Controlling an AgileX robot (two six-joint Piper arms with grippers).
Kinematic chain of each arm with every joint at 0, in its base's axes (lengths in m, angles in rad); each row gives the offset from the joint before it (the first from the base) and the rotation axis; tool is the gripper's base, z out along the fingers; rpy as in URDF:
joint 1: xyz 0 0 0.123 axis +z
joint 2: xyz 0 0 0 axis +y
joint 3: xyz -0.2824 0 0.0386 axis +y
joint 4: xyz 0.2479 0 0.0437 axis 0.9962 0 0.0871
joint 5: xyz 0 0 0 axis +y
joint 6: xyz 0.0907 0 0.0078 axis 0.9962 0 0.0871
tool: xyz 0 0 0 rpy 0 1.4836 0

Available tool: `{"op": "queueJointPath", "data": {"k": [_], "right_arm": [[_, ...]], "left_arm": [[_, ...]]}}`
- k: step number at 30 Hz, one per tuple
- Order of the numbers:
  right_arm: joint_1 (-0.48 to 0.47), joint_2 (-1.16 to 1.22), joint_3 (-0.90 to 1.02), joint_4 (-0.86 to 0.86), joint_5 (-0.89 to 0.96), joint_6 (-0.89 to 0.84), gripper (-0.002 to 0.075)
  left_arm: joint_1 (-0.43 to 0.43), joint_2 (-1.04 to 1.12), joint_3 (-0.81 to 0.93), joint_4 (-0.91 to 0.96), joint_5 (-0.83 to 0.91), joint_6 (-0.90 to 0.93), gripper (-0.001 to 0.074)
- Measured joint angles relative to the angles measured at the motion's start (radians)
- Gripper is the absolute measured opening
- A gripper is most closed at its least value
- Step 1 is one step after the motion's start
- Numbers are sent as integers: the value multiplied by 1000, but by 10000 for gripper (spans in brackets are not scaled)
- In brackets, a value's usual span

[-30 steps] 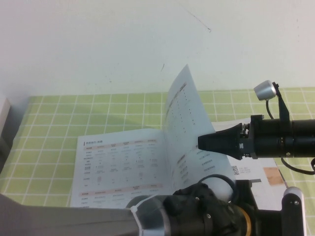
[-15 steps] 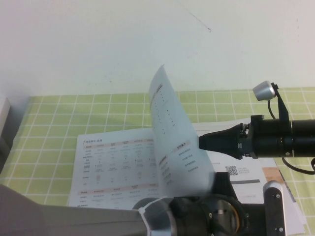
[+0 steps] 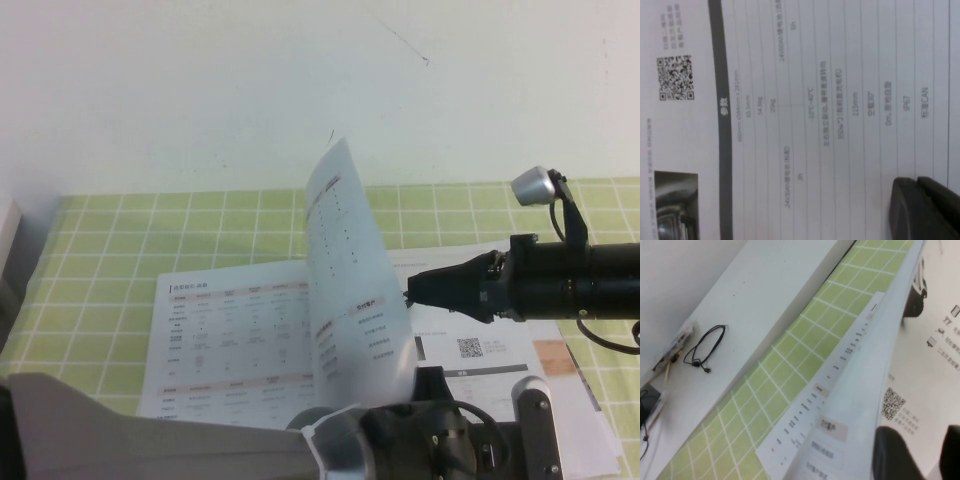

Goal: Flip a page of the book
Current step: Open the closed book

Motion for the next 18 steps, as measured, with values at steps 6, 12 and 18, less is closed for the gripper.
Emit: {"op": "queueJointPath", "data": {"k": [6,12,18], "right_arm": [[0,0,0,-19,-78,-28,218],[0,2,0,-128,-302,-25,218],[0,36,0,-129,-477,-56,202]], "left_arm": [[0,5,-4,-41,7,2,-4],[0,5,-6,-47,7,2,-4],[0,5,-6,-49,7,2,-4]]}}
